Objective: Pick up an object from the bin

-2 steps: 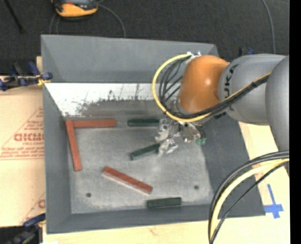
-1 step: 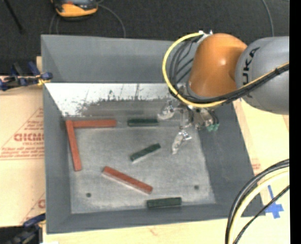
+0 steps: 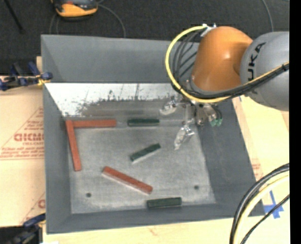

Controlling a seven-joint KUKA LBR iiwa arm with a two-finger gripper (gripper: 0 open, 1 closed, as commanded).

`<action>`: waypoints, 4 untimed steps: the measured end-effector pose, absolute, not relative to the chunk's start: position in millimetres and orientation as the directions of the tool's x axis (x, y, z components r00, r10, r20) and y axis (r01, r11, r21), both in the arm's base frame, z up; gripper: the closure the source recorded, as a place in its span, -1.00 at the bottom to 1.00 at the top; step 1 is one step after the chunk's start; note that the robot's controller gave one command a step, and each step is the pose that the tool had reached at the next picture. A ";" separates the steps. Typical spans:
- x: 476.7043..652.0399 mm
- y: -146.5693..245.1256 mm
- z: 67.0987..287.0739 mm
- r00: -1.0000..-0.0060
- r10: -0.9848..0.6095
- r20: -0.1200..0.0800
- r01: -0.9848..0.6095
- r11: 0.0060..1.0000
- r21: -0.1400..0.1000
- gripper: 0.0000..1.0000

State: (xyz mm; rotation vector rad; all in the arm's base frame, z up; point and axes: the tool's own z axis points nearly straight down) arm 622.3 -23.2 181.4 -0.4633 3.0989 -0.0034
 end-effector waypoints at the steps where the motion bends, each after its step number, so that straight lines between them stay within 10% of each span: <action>1: 632.9 -2.3 89.3 -0.874 -0.485 0.001 -0.485 0.874 -0.005 1.00; 2: 632.2 0.3 78.8 -0.874 -0.486 -0.020 -0.486 0.874 -0.010 -1.00; 3: 631.1 0.4 77.8 -0.874 -0.486 -0.017 -0.486 0.874 -0.007 -1.00; 4: 631.4 -11.3 80.2 -0.636 -0.772 0.004 -0.772 0.636 -0.006 1.00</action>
Offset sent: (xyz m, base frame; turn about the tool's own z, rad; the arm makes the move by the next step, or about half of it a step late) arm 0.0000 0.0000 0.0000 0.0000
